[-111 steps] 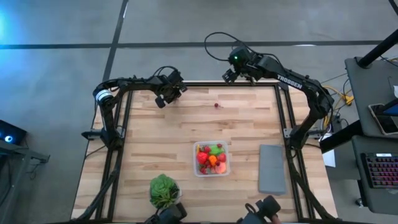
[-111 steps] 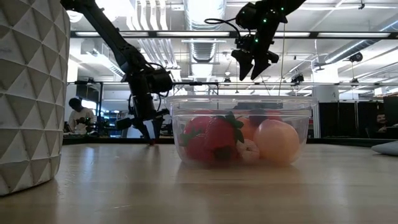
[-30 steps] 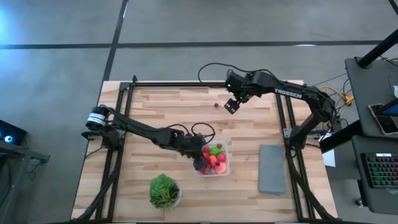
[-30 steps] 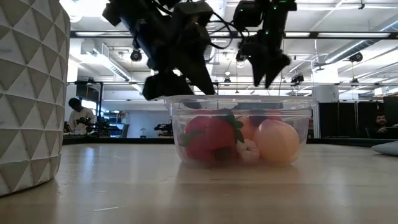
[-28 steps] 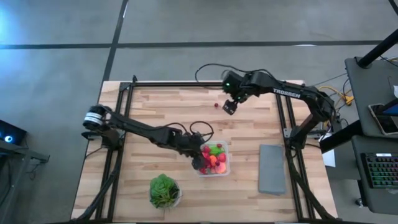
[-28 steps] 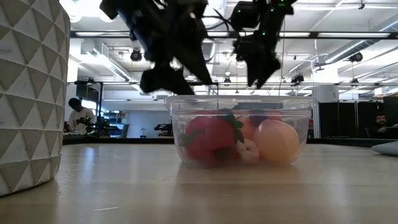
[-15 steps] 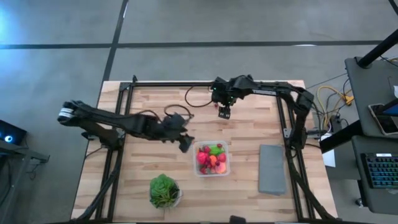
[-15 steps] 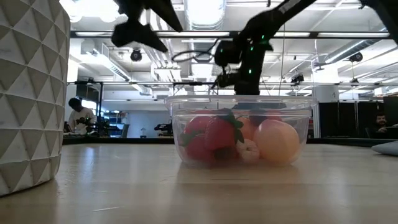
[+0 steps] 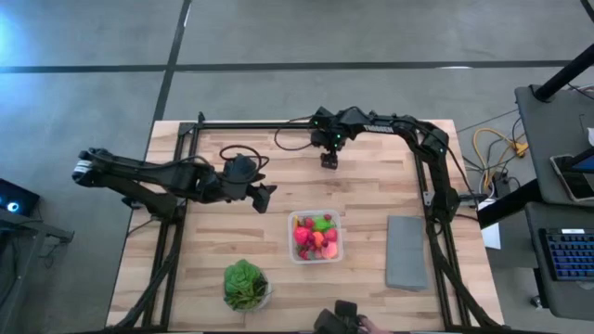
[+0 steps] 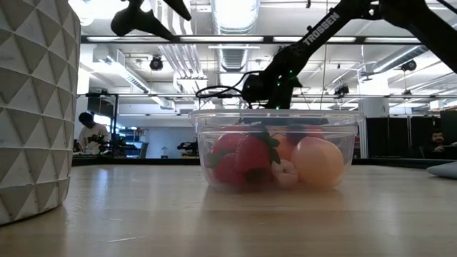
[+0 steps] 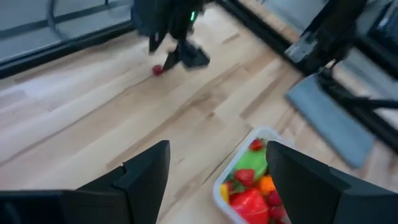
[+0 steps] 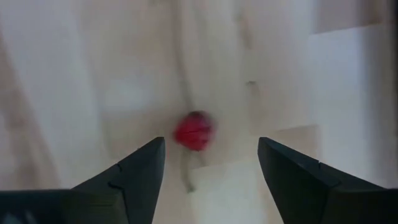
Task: Pick and placing Produce into tupperware
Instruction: Put the red cherry into the transparent bin
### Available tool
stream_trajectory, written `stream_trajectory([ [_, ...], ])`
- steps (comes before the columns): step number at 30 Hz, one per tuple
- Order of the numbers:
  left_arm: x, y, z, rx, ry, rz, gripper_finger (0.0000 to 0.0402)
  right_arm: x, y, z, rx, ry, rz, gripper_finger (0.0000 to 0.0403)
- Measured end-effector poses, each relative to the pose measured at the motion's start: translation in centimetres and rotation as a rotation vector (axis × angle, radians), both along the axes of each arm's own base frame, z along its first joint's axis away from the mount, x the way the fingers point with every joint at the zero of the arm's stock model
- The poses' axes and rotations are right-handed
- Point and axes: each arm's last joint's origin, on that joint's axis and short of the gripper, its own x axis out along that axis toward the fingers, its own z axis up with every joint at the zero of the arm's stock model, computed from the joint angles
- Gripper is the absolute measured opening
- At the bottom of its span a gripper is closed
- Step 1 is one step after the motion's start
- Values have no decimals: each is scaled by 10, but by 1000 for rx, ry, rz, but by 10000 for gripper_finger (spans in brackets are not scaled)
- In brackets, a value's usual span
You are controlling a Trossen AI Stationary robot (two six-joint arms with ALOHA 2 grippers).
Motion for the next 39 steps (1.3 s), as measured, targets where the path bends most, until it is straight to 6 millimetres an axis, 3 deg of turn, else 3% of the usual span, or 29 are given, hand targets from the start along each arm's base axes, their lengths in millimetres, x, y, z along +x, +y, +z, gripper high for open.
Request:
stream_trajectory([
  [8,7,-1,-10,11,49,5,252,0,-6,10,-20,-23,4,252],
  [16,6,1,-10,25,58,26,252,5,-7,-13,7,7,6,255],
  [21,5,2,-10,26,59,32,252,6,-6,-17,15,8,10,248],
  [39,6,2,-12,-6,56,60,252,8,-3,-14,17,5,-10,127],
])
